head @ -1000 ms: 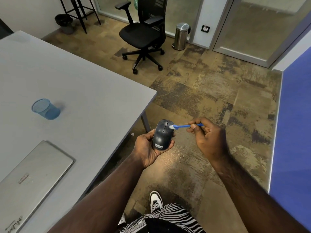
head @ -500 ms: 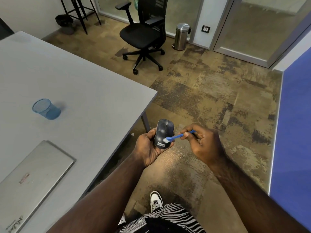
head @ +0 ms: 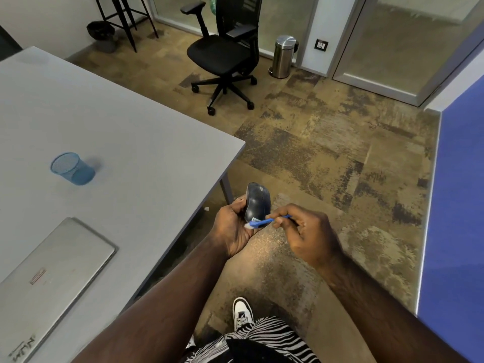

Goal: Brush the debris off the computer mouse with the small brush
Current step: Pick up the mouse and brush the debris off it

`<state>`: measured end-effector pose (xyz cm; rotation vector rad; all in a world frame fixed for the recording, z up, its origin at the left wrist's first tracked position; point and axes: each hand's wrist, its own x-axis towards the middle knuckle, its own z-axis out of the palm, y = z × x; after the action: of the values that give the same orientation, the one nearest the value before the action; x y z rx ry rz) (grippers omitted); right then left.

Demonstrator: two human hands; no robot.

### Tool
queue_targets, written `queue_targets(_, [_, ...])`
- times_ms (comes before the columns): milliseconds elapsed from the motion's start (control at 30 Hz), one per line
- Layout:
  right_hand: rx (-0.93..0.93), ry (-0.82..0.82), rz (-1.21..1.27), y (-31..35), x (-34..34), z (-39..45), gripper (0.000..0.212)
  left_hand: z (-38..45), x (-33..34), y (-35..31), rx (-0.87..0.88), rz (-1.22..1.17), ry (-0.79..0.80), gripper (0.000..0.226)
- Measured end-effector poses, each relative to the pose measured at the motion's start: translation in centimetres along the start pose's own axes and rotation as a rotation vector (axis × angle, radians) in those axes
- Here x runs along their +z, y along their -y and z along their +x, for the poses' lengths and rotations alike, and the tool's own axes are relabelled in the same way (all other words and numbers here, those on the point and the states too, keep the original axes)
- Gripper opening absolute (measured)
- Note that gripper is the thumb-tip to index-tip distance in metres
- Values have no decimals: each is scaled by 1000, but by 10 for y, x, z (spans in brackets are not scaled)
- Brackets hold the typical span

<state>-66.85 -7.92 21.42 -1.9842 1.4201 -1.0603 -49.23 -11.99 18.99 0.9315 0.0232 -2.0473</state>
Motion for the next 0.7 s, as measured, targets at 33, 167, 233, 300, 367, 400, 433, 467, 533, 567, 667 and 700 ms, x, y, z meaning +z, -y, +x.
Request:
queue_targets(33, [-9, 5, -17, 0, 1, -1, 15, 0, -1, 1, 3, 0, 4, 36])
queue_targets(167, [57, -131, 23, 0, -3, 4, 20, 3, -3, 1, 28, 62, 14, 41])
queue_targets(233, [24, -35, -12, 1, -2, 3, 16, 2, -1, 2, 32, 55, 17, 40])
queue_targets(300, [12, -1, -45, 1, -2, 2, 13, 1, -2, 2, 33, 58, 16, 39])
queue_targets(367, [64, -116, -15, -2, -5, 5, 14, 3, -4, 2, 33, 74, 15, 39])
queue_targets(400, [87, -177, 3, -4, -6, 7, 16, 4, -5, 1, 33, 82, 15, 39])
queue_targets(433, [94, -207, 8, -5, -7, 7, 18, 4, -5, 1, 34, 90, 16, 38])
queue_targets(467, [85, -204, 0, -5, -8, 7, 18, 4, -6, 1, 37, 95, 19, 38])
queue_targets(533, [56, -176, -30, -4, -9, 7, 20, 4, -9, 0, 42, 102, 24, 39])
queue_targets(567, [67, -186, -43, -6, -10, 8, 20, 4, -11, 0, 38, 108, 29, 40])
queue_targets(667, [150, -256, -32, -9, -13, 14, 26, 3, -12, 2, -1, 133, 58, 42])
queue_targets(700, [138, -240, -30, -10, -12, 14, 25, 3, -11, 3, -6, 138, 67, 41])
